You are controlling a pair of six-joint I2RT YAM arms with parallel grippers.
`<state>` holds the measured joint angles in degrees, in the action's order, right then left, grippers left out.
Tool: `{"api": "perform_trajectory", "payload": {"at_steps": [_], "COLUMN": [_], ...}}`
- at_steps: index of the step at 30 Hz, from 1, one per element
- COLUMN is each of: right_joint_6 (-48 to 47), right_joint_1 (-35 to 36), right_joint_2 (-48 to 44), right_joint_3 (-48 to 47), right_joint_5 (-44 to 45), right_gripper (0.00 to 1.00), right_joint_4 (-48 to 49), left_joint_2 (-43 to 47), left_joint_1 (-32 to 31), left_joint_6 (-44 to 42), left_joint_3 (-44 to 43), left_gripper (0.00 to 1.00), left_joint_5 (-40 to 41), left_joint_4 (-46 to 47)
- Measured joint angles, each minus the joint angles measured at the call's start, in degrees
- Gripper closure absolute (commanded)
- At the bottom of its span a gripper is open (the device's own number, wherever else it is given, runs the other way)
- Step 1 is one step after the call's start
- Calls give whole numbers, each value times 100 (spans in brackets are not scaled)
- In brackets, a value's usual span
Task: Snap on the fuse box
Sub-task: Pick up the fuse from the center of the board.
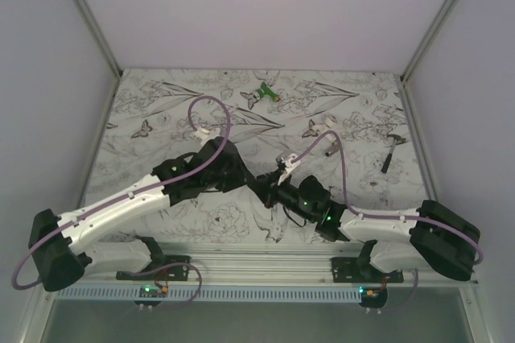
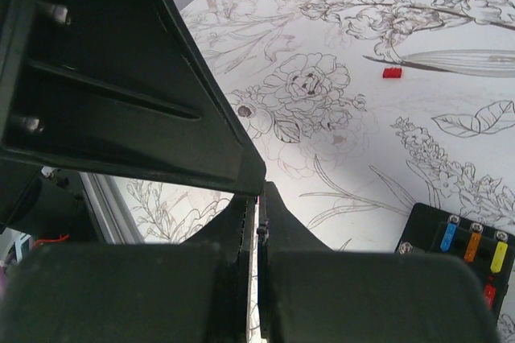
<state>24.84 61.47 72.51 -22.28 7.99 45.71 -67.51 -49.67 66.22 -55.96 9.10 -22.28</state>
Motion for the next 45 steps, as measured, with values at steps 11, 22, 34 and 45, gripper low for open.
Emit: {"api": "perform_trajectory", "payload": {"at_steps": [11,22,34,45], "right_joint_6": [-595,-942,-1095,-1095], "right_joint_1": [-492,-1895,-2199,-2205], "right_joint_2": [-632,-1596,-1746,-1738], "right_joint_3": [-203,-588,-776,-798], "right_joint_5": [-1141,-3724,-5545,-6004], "right_gripper": [100,100,100,100], "right_joint_4": [-1027,-2240,-2708,-2710], "left_joint_2": [852,1670,1379,1115], "left_joint_1": [-4,122,131,136], "left_joint_6": [-1744,-4538,-5464,-5584], "left_joint_3": [44,660,728,728], "left_gripper": [41,45,56,69], "left_joint_5": [234,-1069,-2861,-3383], "left_joint_4": [26,1084,1746,1934]}}
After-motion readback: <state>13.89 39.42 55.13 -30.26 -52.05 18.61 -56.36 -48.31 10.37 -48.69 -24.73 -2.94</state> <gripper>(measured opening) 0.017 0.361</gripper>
